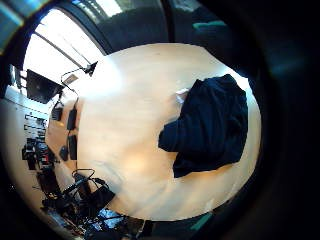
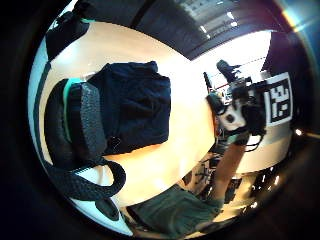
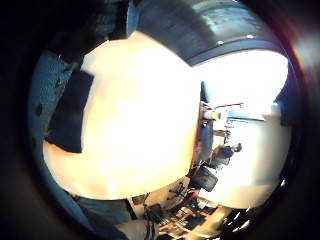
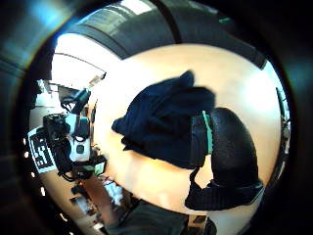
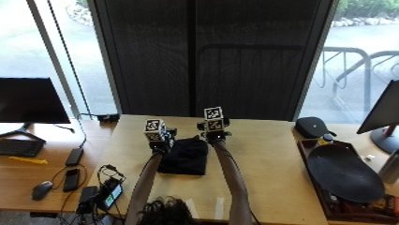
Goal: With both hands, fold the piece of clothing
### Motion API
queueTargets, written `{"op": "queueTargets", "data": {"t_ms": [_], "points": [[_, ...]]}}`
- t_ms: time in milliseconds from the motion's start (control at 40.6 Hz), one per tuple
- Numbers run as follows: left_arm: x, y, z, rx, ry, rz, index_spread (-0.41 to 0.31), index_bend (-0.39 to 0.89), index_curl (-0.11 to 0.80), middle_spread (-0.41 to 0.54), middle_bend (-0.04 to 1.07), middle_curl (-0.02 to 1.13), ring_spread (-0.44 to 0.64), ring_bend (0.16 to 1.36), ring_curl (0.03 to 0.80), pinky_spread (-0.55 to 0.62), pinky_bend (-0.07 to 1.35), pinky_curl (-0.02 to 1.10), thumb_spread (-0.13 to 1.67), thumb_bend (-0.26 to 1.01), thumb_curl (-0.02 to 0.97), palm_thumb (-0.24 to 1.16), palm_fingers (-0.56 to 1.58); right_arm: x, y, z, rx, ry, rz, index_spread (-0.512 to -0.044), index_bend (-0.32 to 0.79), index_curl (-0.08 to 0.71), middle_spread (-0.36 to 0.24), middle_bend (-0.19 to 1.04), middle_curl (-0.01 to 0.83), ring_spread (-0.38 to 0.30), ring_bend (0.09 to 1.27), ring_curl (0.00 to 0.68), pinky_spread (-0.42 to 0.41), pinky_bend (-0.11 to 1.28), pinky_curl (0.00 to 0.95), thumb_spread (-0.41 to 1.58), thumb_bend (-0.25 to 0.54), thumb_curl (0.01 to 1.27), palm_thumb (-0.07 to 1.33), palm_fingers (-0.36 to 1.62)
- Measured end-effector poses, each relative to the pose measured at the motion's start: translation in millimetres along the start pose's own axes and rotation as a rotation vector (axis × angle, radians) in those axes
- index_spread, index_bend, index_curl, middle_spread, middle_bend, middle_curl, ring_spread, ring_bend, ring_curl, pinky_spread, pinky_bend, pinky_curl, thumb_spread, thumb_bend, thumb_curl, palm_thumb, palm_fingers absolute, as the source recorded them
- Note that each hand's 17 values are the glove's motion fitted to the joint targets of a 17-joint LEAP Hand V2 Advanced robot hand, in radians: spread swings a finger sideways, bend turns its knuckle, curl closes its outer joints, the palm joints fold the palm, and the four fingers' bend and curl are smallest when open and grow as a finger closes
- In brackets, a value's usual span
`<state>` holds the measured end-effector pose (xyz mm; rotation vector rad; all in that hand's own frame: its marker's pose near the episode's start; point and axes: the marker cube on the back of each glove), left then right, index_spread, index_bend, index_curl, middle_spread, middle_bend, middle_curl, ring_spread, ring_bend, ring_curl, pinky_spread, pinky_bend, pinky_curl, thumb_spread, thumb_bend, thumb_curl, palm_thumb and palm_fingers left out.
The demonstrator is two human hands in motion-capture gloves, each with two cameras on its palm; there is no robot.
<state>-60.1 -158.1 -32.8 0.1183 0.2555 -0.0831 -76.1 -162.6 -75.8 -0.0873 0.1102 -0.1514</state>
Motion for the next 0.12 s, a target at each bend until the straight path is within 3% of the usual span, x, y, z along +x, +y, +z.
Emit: {"op": "queueTargets", "data": {"t_ms": [123], "points": [[-7.0,10.1,-7.9,-0.043,-0.232,-0.057,-0.148,0.16,0.389,-0.073,0.19,0.42,0.06,0.43,0.343,0.29,0.19,0.34,1.56,0.06,0.249,0.33,0.6,36.1,-20.7,1.1,0.111,0.088,0.155,-0.329,0.17,0.27,-0.024,0.14,0.346,0.06,0.2,0.322,0.2,0.62,0.342,1.31,-0.027,0.46,0.65,0.31]]}}
